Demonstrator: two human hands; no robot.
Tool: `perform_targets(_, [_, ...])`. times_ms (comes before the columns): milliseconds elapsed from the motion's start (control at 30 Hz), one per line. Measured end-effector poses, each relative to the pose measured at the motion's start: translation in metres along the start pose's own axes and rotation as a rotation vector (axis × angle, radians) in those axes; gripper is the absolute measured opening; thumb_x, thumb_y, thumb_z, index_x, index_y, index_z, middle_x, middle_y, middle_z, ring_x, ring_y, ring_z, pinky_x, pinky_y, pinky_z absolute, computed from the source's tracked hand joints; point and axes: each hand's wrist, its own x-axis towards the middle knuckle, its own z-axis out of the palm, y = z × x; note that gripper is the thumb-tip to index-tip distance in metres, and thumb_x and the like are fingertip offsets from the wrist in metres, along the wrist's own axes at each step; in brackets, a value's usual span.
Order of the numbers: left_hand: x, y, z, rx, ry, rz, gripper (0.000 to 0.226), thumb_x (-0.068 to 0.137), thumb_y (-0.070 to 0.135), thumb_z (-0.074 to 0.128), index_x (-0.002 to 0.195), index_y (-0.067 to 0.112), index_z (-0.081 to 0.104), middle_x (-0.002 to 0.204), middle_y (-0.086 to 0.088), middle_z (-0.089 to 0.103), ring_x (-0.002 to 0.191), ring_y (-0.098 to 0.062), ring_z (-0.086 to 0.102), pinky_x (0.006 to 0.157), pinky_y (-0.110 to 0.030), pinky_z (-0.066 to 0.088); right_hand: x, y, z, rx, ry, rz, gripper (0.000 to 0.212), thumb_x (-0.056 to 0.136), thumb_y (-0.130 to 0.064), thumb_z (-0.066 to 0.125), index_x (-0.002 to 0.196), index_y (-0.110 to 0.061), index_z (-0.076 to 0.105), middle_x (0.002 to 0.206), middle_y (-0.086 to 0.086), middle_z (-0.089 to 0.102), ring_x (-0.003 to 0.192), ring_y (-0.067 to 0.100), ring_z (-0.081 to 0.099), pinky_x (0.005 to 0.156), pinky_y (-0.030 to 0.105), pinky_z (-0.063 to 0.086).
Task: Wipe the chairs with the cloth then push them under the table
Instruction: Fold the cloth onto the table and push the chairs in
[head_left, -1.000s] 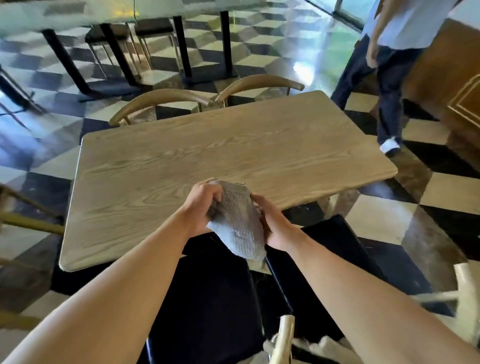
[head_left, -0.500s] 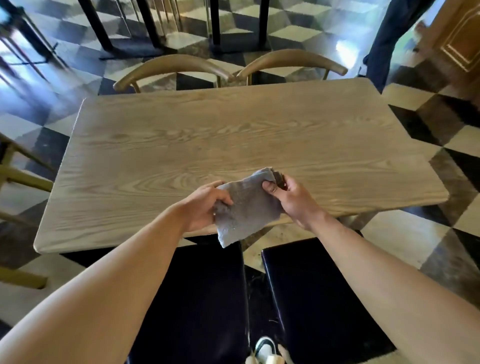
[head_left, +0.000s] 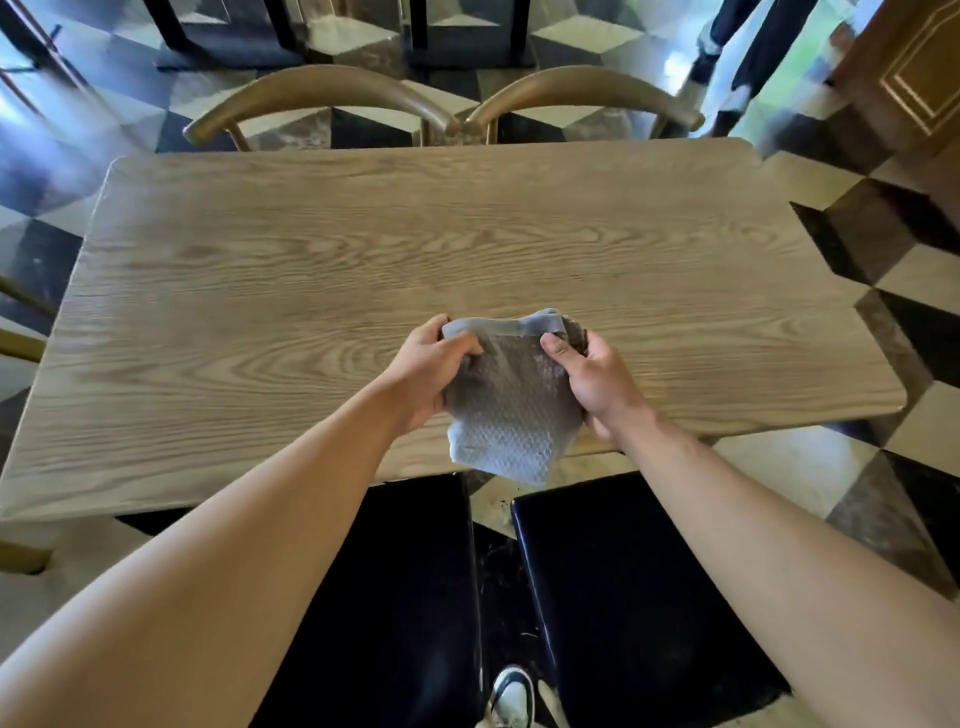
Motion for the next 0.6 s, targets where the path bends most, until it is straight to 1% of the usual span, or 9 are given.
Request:
perform_targets(67, [0.012, 0.001, 0.002, 0.182, 0.097, 0.081, 0.014, 0.082, 0.016, 0.064, 0.077, 0.022, 0.053, 0.072, 0.002, 0.056, 0.066, -0.016, 0.053, 0.058, -0.028, 0.044, 0.006, -0.003, -0.001, -0.008, 0.030, 0.007, 0.021, 0.097, -0.021, 0.068, 0.115, -0.010, 0.063, 0.107, 0.008, 0.070, 0.097, 0.020, 0.065, 0.093, 0.042, 0.052])
perform_targets(133, [0.023, -0.003, 0.004, 0.283, 0.145, 0.133, 0.015, 0.086, 0.020, 0.066, 0.083, 0.020, 0.052, 0.075, 0.002, 0.058, 0.066, -0.015, 0.054, 0.057, -0.027, 0.043, 0.013, -0.004, -0.001, -0.012, 0.056, 0.011, 0.025, 0.097, -0.020, 0.068, 0.117, -0.006, 0.062, 0.111, 0.012, 0.070, 0.101, 0.024, 0.065, 0.101, 0.048, 0.051])
perform_targets(233, [0.034, -0.005, 0.007, 0.253, 0.238, 0.193, 0.016, 0.084, 0.025, 0.069, 0.085, 0.018, 0.054, 0.082, -0.001, 0.062, 0.072, -0.016, 0.058, 0.065, -0.035, 0.048, 0.023, -0.013, 0.003, 0.007, 0.083, 0.001, 0.032, 0.097, -0.021, 0.069, 0.120, -0.001, 0.063, 0.118, 0.020, 0.071, 0.110, 0.034, 0.067, 0.104, 0.054, 0.050])
perform_targets(300, [0.036, 0.002, 0.009, 0.195, 0.304, 0.247, 0.019, 0.079, 0.028, 0.071, 0.087, 0.017, 0.058, 0.083, -0.001, 0.066, 0.071, -0.014, 0.061, 0.066, -0.035, 0.052, 0.027, -0.025, 0.009, 0.058, 0.073, -0.009, 0.027, 0.097, -0.020, 0.067, 0.117, -0.002, 0.065, 0.119, 0.022, 0.070, 0.113, 0.037, 0.066, 0.106, 0.057, 0.048])
perform_targets(333, [0.036, 0.005, 0.008, 0.172, 0.338, 0.276, 0.022, 0.077, 0.030, 0.072, 0.088, 0.016, 0.060, 0.083, -0.002, 0.067, 0.071, -0.014, 0.063, 0.066, -0.035, 0.053, 0.028, -0.032, 0.014, 0.094, 0.050, -0.006, 0.024, 0.098, -0.018, 0.066, 0.116, -0.003, 0.066, 0.118, 0.023, 0.070, 0.110, 0.036, 0.066, 0.106, 0.058, 0.048])
perform_targets(433, [0.035, 0.010, -0.004, 0.111, 0.452, 0.323, 0.031, 0.073, 0.033, 0.074, 0.092, 0.012, 0.062, 0.089, -0.008, 0.072, 0.075, -0.015, 0.066, 0.069, -0.037, 0.056, 0.025, -0.050, 0.031, 0.188, -0.076, 0.010, 0.027, 0.096, -0.009, 0.064, 0.119, 0.007, 0.064, 0.117, 0.028, 0.069, 0.102, 0.035, 0.067, 0.100, 0.057, 0.051])
perform_targets(467, [0.035, 0.009, -0.009, 0.106, 0.485, 0.322, 0.035, 0.073, 0.034, 0.074, 0.095, 0.010, 0.061, 0.092, -0.010, 0.072, 0.077, -0.015, 0.066, 0.069, -0.038, 0.056, 0.023, -0.054, 0.036, 0.208, -0.138, 0.013, 0.027, 0.095, -0.005, 0.064, 0.118, 0.009, 0.064, 0.112, 0.028, 0.070, 0.098, 0.034, 0.068, 0.094, 0.053, 0.055])
perform_targets(533, [0.038, 0.003, -0.019, 0.155, 0.519, 0.302, 0.038, 0.074, 0.037, 0.075, 0.097, 0.012, 0.059, 0.093, -0.009, 0.071, 0.079, -0.015, 0.067, 0.068, -0.035, 0.055, 0.024, -0.056, 0.044, 0.212, -0.246, 0.023, 0.019, 0.094, -0.001, 0.064, 0.110, 0.007, 0.066, 0.101, 0.024, 0.073, 0.091, 0.032, 0.072, 0.084, 0.046, 0.061])
perform_targets(600, [0.042, -0.005, -0.023, 0.212, 0.505, 0.248, 0.039, 0.076, 0.042, 0.076, 0.098, 0.016, 0.057, 0.094, -0.004, 0.070, 0.084, -0.016, 0.068, 0.071, -0.034, 0.055, 0.029, -0.047, 0.042, 0.170, -0.211, 0.041, 0.015, 0.094, -0.001, 0.064, 0.108, 0.003, 0.067, 0.103, 0.023, 0.073, 0.092, 0.031, 0.072, 0.084, 0.044, 0.061])
